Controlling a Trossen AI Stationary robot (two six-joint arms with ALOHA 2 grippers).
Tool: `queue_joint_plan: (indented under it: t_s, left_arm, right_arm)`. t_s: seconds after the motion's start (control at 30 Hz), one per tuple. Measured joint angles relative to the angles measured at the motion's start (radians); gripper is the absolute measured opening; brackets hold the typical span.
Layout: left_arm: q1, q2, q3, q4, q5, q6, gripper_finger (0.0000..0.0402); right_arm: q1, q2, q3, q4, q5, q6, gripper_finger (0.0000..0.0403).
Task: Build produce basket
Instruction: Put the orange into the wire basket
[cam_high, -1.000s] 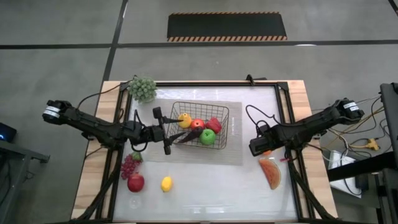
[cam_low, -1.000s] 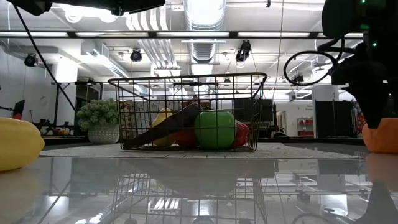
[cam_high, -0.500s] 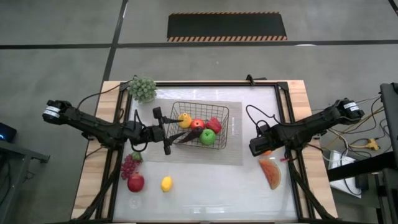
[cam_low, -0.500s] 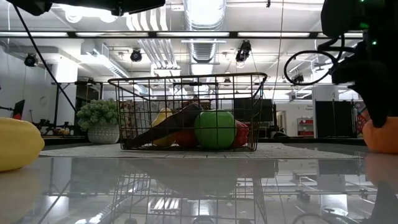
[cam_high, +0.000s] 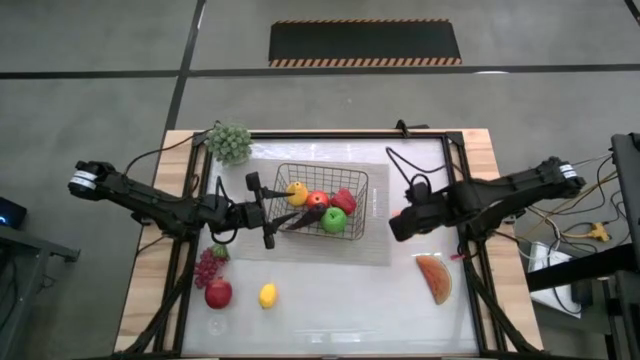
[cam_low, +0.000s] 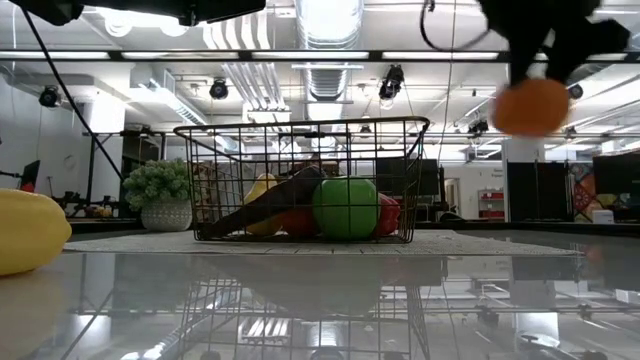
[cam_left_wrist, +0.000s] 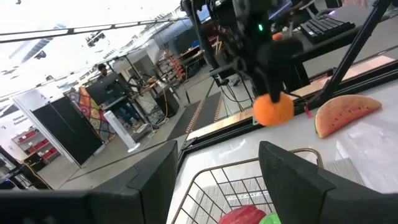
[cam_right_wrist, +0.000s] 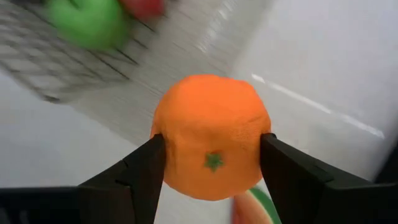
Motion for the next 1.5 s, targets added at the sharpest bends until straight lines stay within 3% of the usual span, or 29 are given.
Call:
queue_joint_plan:
  t_s: [0.2, 0.6, 0.8, 1.13, 1.5]
  left_arm:
    - [0.0, 0.0, 0.0, 0.001, 0.0, 0.004, 0.0208]
    - [0.0, 0.0, -0.001, 0.001, 0.0, 0.016, 0.0208]
    - [0.0, 0.0, -0.001, 0.0, 0.0, 0.016, 0.0208]
    - [0.0, 0.0, -0.001, 0.0, 0.0, 0.016, 0.0208]
    - [0.0, 0.0, -0.001, -0.006, 0.0, 0.017, 0.0208]
  right_arm:
    - [-0.014, 0.108, 0.203, 0.0, 0.058, -0.171, 0.0225]
    - [-0.087, 0.411, 0.662, -0.092, 0.057, -0.75, 0.0226]
    - [-0.134, 0.539, 0.837, -0.118, 0.027, -0.926, 0.0226]
    - [-0.199, 0.686, 0.88, -0.17, -0.058, -1.12, 0.0226]
    - [-0.235, 0.788, 0.871, -0.203, -0.133, -1.195, 0.0226]
